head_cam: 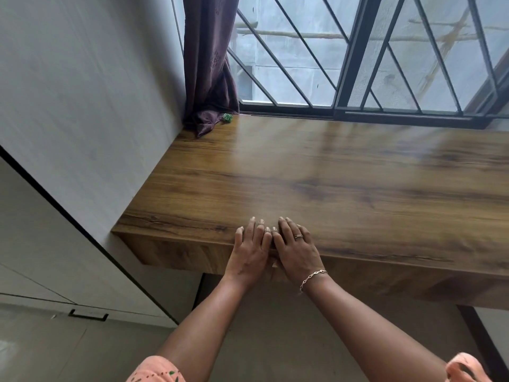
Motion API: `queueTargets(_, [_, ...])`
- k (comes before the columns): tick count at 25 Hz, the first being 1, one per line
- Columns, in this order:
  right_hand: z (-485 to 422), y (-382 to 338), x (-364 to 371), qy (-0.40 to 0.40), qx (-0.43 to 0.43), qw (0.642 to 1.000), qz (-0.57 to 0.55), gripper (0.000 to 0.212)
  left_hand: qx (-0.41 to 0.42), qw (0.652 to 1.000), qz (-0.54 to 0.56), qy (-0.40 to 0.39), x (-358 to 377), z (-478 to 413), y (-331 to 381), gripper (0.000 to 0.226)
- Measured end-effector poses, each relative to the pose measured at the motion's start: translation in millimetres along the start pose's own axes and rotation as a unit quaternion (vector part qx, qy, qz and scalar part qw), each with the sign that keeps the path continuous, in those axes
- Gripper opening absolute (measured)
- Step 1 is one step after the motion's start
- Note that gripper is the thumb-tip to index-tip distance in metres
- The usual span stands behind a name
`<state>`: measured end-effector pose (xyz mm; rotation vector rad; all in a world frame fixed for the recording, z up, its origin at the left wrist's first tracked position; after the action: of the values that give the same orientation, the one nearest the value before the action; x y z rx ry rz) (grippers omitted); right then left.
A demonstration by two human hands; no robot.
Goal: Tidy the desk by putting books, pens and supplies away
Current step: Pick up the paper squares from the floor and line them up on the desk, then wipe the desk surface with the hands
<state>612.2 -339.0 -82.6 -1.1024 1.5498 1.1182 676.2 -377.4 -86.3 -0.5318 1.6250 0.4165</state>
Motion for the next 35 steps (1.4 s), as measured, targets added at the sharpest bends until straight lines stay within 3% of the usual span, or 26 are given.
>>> queueTargets(3, [0, 0, 0, -0.013, -0.011, 0.999, -0.038, 0.047, -0.057, 0.993, 0.039, -0.099, 4, -5, 14, 0.039])
queueTargets(7, [8, 15, -7, -0.025, -0.036, 0.998, -0.051, 0.057, -0.088, 0.977, 0.074, -0.177, 13, -8, 27, 0.056])
queueTargets(11, [25, 37, -7, -0.033, -0.063, 0.996, -0.046, 0.078, -0.045, 0.986, 0.057, -0.151, 2, -14, 47, 0.073])
queueTargets(16, [50, 90, -18, -0.012, 0.025, 0.999, -0.038, 0.066, 0.028, 0.990, 0.052, -0.126, -18, -34, 100, 0.068])
queueTargets(19, [69, 124, -26, -0.014, 0.076, 0.997, -0.016, 0.070, 0.052, 0.991, 0.049, -0.111, -28, -47, 130, 0.069])
queueTargets(24, [111, 182, -31, -0.035, 0.161, 0.986, 0.002, 0.064, 0.100, 0.984, 0.050, -0.135, -35, -69, 185, 0.072])
queueTargets(28, [141, 229, -30, -0.051, 0.230, 0.972, 0.005, 0.056, 0.139, 0.983, 0.073, -0.091, -44, -94, 224, 0.093])
queueTargets(31, [149, 271, -28, -0.052, 0.262, 0.964, -0.003, 0.063, 0.155, 0.982, 0.069, -0.077, -47, -122, 246, 0.101])
queueTargets(35, [141, 315, -23, -0.044, 0.265, 0.963, -0.003, 0.062, 0.148, 0.984, 0.067, -0.070, -41, -162, 263, 0.080])
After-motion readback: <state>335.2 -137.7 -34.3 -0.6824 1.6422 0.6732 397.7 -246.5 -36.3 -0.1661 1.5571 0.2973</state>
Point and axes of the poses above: each hand's wrist, its own z-axis away from the middle knuckle, its own x-axis out of the palm, y = z × x, the point moved 8 cm from there along -z, towards the middle knuckle, and after that the axes turned 13 degrees about -y, right-handed, at the moved point
